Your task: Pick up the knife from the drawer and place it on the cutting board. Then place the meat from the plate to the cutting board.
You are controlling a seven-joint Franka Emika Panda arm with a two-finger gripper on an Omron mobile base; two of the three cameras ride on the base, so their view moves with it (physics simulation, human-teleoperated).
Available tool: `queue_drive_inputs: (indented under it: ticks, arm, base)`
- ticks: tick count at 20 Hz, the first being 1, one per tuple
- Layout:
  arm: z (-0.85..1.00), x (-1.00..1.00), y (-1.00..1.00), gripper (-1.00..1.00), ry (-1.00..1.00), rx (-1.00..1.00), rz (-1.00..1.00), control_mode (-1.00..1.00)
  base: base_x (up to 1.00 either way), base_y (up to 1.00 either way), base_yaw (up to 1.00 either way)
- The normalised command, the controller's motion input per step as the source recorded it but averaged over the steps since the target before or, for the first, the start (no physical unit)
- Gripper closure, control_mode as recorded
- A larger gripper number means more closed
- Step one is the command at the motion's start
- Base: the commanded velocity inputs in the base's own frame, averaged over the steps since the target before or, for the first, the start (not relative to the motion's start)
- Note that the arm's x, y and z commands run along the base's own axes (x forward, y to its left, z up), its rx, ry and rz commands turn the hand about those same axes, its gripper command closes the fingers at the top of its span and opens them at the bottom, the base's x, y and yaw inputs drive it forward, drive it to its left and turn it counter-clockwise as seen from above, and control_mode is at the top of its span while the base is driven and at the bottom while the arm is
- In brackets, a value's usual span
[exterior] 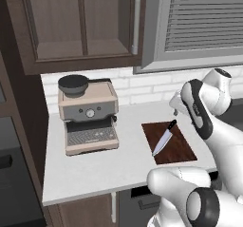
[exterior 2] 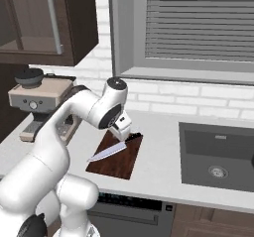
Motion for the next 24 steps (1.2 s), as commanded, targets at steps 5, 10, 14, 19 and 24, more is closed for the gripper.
queue_drive_inputs:
  ticks: [5,10,14,19,24]
  arm:
    - [0.52,-0.43,0.2,-1.0,0.0,-0.09,0.13,-1.0]
    - [0.45,-0.33,0.19,-1.0,0.0,-0.16,0.13,-1.0]
    - [0.24,-0.33,0.16,-1.0,-0.02,-0.16,0.12,-1.0]
    - [0.1,-0.34,0.01,-1.0,-0.08,-0.1,0.05,1.0]
    - [0.0,0.0,0.0,-1.0,0.0,0.0,0.0,1.0]
  base:
    - [0.0,0.0,0.0]
    - [0.0,0.0,0.0]
    - [0.0,0.0,0.0]
    - [-0.3,-0.01,0.01]
    - [-0.7,-0.46,0.0]
